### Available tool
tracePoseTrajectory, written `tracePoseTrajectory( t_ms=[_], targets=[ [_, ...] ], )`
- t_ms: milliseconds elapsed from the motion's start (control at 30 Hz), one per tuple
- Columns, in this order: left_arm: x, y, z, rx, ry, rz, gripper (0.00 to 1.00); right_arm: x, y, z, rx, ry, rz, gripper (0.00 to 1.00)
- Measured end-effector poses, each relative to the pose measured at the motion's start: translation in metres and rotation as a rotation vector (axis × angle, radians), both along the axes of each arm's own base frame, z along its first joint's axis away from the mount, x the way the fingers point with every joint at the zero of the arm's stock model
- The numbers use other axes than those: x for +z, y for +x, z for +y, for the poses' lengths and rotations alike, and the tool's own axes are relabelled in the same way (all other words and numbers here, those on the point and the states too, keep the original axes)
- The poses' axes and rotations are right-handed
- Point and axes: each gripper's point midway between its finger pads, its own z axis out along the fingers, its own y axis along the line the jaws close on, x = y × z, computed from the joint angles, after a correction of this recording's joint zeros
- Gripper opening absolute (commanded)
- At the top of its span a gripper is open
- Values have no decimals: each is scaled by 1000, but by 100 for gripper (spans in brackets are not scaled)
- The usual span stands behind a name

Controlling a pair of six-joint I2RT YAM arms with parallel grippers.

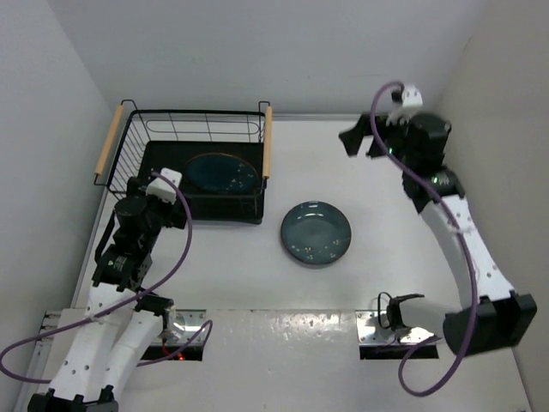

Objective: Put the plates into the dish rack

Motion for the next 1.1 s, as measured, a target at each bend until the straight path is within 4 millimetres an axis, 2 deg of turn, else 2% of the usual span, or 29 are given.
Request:
tracePoseTrajectory(
  t_ms=[67,133,167,200,267,300,333,367,433,467,533,633,767,867,967,1033,1067,1100],
  targets=[
    [13,5,-6,-35,-3,-28,98,-58,-26,-10,-34,27,125,99],
    [24,9,-12,-66,-11,-55,96,-134,-54,-15,-64,34,319,95],
    [29,11,-15,-78,-17,-68,94,-168,-65,-17,-78,37,395,91],
    [30,12,-17,-89,-22,-75,88,-220,-90,-20,-98,36,530,76],
    [30,12,-21,-105,-25,-72,78,-263,-117,-23,-115,32,655,64],
    [29,12,-22,-109,-24,-69,63,-286,-135,-25,-124,30,723,60],
    [28,12,-22,-110,-26,-68,55,-300,-147,-26,-129,29,764,60],
    [29,12,-21,-104,-15,-69,49,-310,-155,-27,-136,33,793,63],
    [30,11,-12,-64,9,-78,44,-319,-162,-26,-146,50,807,71],
    [31,10,-5,-29,23,-84,44,-320,-163,-26,-150,59,804,76],
    [33,4,15,71,65,-103,44,-322,-161,-25,-159,79,789,79],
    [31,-10,46,222,125,-117,47,-324,-156,-23,-168,117,761,79],
    [17,-32,77,376,192,-109,51,-344,-159,-16,-171,173,808,57],
    [2,-43,90,437,227,-69,56,-349,-150,-5,-150,245,813,57],
    [-12,-50,99,482,240,-24,60,-347,-139,6,-119,323,791,51],
    [-19,-52,102,499,236,-5,61,-349,-136,11,-104,365,786,38],
    [-22,-54,103,504,229,4,63,-350,-136,14,-96,392,791,23],
    [-23,-54,103,505,223,9,64,-353,-136,14,-98,410,789,15]
  ],
)
